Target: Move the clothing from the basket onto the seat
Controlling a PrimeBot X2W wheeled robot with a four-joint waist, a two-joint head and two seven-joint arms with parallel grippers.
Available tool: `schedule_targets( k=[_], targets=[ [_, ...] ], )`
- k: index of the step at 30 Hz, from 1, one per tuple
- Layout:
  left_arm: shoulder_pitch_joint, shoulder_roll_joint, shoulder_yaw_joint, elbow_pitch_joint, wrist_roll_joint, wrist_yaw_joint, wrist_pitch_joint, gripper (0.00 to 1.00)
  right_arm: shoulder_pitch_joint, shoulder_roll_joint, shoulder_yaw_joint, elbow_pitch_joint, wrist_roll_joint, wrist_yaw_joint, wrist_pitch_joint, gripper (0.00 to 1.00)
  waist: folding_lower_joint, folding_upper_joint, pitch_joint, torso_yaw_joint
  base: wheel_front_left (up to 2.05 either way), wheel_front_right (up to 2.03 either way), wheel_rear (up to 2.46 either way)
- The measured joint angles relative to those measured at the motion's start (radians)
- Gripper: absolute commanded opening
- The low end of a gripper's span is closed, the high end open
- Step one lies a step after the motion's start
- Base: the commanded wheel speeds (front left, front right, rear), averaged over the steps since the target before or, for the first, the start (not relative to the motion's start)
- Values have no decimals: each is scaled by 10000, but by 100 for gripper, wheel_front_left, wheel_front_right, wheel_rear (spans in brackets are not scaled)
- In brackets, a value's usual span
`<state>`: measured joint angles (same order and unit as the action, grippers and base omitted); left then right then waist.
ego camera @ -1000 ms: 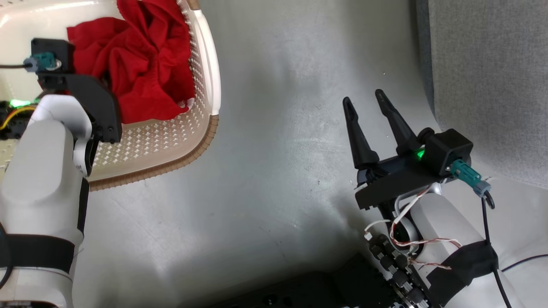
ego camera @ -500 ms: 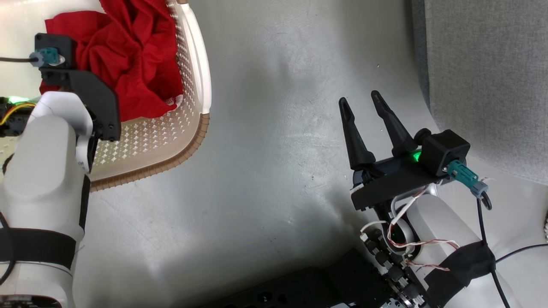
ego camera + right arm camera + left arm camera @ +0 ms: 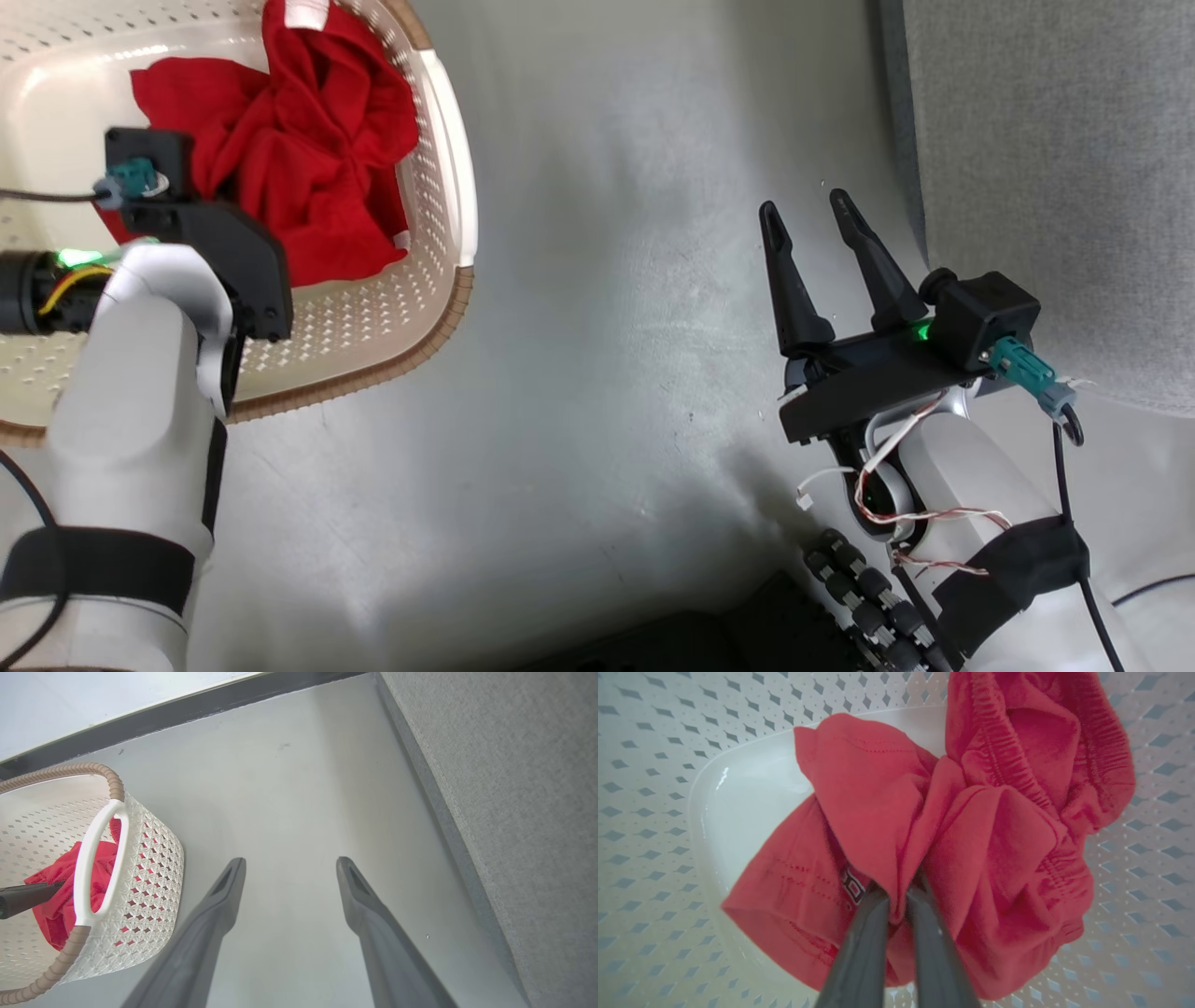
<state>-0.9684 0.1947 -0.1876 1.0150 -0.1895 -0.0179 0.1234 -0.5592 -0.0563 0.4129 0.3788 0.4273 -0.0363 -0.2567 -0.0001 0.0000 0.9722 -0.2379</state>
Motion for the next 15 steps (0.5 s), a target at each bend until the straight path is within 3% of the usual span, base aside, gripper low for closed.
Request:
schedule_targets(
  k=[15],
  targets=[
    [829, -516, 203, 151, -489, -274, -1647, 0, -33, -2, -357, 489, -180, 75, 0, 100, 0, -1, -1356, 253, 0, 0, 0]
  ],
)
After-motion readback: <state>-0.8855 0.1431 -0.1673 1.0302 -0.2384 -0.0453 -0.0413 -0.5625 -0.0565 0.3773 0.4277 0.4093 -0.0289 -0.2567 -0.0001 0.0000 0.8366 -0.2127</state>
